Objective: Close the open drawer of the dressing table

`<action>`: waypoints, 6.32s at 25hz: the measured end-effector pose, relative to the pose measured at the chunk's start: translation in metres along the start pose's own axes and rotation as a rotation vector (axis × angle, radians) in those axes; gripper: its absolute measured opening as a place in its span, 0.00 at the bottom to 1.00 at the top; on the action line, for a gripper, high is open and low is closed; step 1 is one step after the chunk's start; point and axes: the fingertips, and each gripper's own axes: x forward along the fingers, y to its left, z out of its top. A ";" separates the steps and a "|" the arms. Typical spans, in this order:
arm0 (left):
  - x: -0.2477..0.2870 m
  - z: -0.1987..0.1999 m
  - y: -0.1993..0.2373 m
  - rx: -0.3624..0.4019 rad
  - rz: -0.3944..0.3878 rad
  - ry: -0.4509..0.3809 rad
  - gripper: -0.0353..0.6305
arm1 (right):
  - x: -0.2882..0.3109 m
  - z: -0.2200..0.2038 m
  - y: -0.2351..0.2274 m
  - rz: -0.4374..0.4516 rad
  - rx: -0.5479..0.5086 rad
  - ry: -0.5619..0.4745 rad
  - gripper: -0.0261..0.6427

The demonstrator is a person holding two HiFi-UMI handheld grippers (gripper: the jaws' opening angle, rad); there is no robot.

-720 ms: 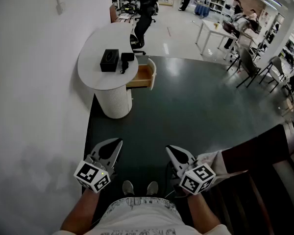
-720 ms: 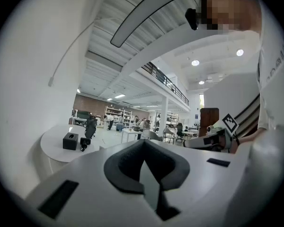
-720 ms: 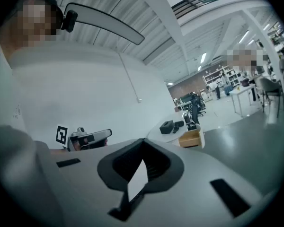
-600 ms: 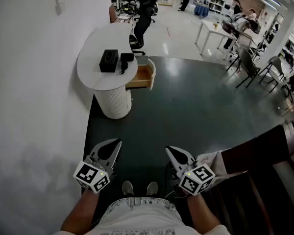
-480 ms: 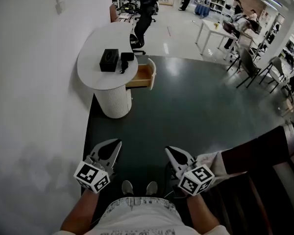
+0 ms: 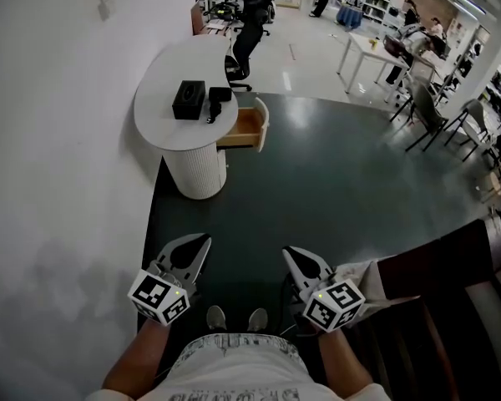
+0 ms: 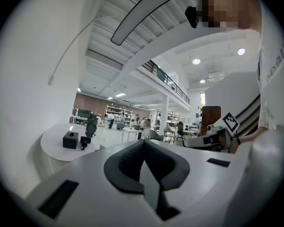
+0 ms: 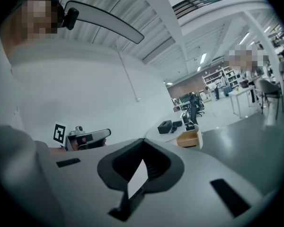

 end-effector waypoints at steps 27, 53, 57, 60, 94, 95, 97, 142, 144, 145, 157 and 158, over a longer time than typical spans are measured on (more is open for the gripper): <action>0.013 0.003 -0.024 0.053 -0.004 0.007 0.08 | -0.014 0.007 -0.012 -0.003 -0.014 -0.027 0.14; 0.028 -0.001 -0.042 0.056 0.032 0.008 0.08 | -0.035 0.022 -0.041 0.005 -0.021 -0.063 0.28; 0.033 -0.003 -0.046 0.054 0.040 0.004 0.08 | -0.038 0.021 -0.045 0.013 -0.023 -0.050 0.30; 0.038 -0.004 -0.052 0.053 0.044 0.002 0.08 | -0.042 0.021 -0.050 0.021 -0.021 -0.048 0.31; 0.107 -0.009 -0.034 0.052 0.055 -0.009 0.08 | -0.018 0.040 -0.120 0.004 0.004 -0.032 0.30; 0.110 -0.009 -0.029 0.050 0.055 -0.007 0.08 | -0.013 0.040 -0.122 0.002 0.006 -0.030 0.30; 0.115 -0.010 -0.017 0.046 0.051 -0.005 0.08 | -0.002 0.042 -0.125 0.000 0.012 -0.030 0.30; 0.229 0.026 0.249 -0.011 -0.078 0.032 0.08 | 0.264 0.111 -0.173 -0.147 0.040 -0.017 0.28; 0.235 0.027 0.254 -0.009 -0.081 0.034 0.08 | 0.270 0.114 -0.178 -0.149 0.039 -0.021 0.28; 0.238 0.027 0.256 -0.007 -0.086 0.031 0.08 | 0.273 0.116 -0.181 -0.150 0.038 -0.022 0.28; 0.295 0.024 0.293 0.001 -0.078 0.038 0.08 | 0.318 0.133 -0.236 -0.143 0.052 -0.022 0.28; 0.303 0.026 0.296 0.003 -0.073 0.041 0.08 | 0.321 0.136 -0.243 -0.136 0.056 -0.027 0.28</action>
